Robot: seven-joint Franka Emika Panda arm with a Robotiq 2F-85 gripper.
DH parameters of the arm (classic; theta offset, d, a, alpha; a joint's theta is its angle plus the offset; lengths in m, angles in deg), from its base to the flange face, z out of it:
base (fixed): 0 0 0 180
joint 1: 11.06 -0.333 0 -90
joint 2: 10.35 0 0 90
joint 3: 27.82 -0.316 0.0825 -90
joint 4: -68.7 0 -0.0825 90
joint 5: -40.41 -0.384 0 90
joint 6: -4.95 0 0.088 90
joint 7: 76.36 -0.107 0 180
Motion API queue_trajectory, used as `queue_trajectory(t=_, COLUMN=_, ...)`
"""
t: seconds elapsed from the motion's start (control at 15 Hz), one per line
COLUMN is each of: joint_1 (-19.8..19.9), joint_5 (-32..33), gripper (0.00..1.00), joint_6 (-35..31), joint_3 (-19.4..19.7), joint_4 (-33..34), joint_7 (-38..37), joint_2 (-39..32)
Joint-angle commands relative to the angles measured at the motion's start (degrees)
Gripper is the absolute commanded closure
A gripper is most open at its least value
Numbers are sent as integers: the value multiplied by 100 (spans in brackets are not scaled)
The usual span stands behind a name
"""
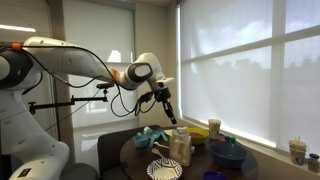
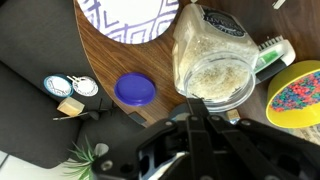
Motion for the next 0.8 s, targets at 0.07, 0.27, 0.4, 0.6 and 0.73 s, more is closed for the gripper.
queue_trajectory(t=0.07, joint_1=-141, joint_5=86, gripper=100, joint_6=-179, joint_3=-93, joint_4=-15, joint_7=163, joint_2=-232)
queue_trajectory(t=0.27, joint_1=-182, joint_5=150, gripper=100, joint_6=-381, joint_3=-111, joint_4=104, joint_7=272, joint_2=-501)
queue_trajectory(t=0.4, joint_1=-174, joint_5=170, gripper=75, joint_6=-509, joint_3=-56, joint_4=90, joint_7=354, joint_2=-576)
queue_trajectory(t=0.6, joint_1=-179, joint_5=111, gripper=61, joint_6=-717, joint_3=34, joint_4=35, joint_7=515, joint_2=-686)
queue_trajectory(t=0.73, joint_1=-194, joint_5=75, gripper=47, joint_6=-843, joint_3=62, joint_4=25, joint_7=567, joint_2=-781)
